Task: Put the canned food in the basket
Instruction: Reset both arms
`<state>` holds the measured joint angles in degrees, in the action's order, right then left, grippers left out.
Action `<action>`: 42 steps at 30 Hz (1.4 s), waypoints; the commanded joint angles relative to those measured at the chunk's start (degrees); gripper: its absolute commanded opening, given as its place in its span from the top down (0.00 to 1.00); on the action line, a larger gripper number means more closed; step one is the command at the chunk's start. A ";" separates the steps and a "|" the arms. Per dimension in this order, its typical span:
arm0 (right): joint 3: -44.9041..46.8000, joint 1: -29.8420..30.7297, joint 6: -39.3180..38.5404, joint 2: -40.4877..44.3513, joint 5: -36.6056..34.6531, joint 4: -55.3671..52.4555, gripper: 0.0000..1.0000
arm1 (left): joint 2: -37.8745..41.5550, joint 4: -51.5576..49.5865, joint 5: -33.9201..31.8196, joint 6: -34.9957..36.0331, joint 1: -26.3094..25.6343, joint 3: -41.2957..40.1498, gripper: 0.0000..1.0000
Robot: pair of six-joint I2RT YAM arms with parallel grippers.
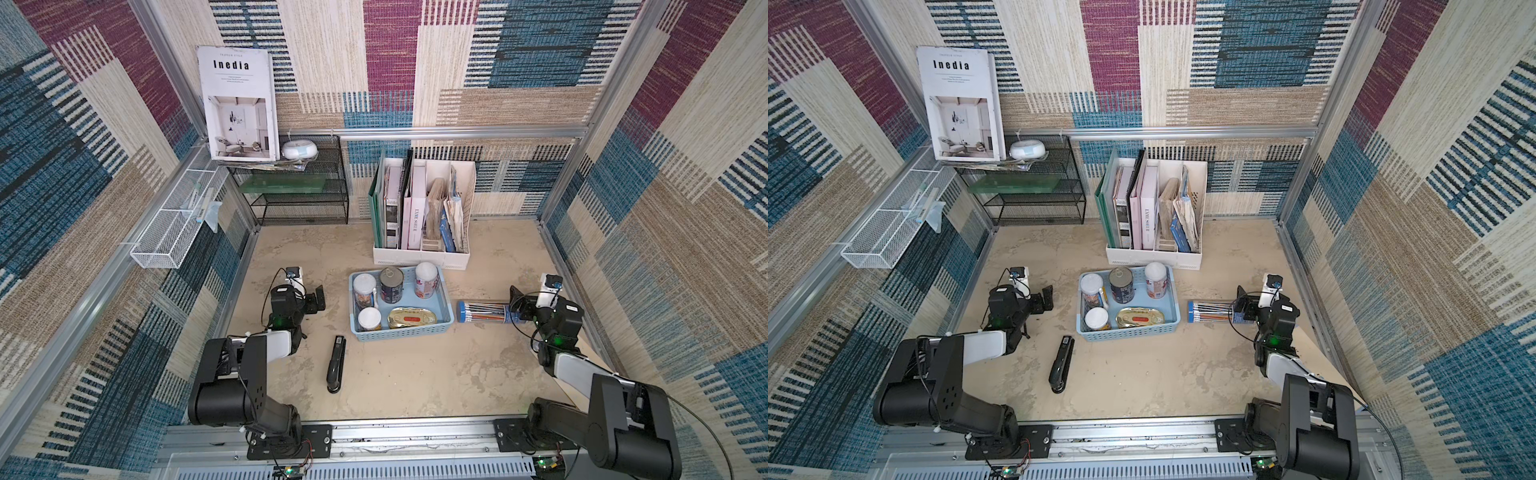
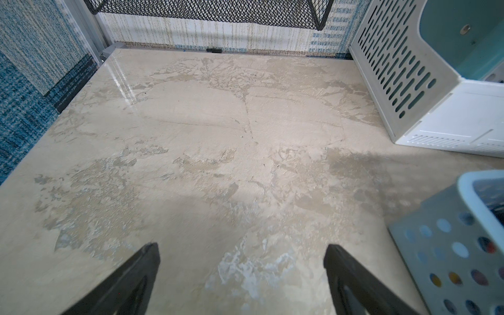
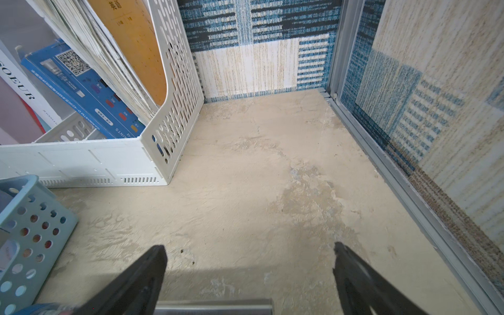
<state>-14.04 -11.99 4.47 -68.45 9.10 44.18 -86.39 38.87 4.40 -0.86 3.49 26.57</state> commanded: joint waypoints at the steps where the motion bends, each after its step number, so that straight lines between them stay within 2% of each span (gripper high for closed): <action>1: 0.73 0.36 0.76 0.82 1.15 1.57 0.00 | -0.09 0.76 -0.10 0.56 -0.06 0.44 0.01; 7: 2.29 2.23 -2.13 -0.68 5.89 11.48 0.00 | -0.53 2.46 1.48 1.13 -0.06 -0.30 0.01; 13: 0.64 7.27 -7.86 -10.42 4.31 19.81 0.01 | -1.31 4.63 2.54 1.53 -0.06 -1.18 0.01; 17: 1.55 8.34 -7.75 -18.18 1.89 28.70 0.01 | -1.46 5.11 2.54 1.56 -0.09 -1.41 0.01; 26: -2.09 8.32 -6.02 -18.06 -3.16 20.84 0.01 | -1.51 4.99 2.45 1.60 -0.15 -1.34 0.01; 42: -1.95 8.29 -5.70 -17.95 -3.71 21.04 0.01 | -1.38 5.07 2.03 1.75 -0.41 -1.52 0.01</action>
<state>-15.86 -3.73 -1.65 -86.48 6.00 64.60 -87.77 42.02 6.11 0.25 3.11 25.17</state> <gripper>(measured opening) 0.993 0.991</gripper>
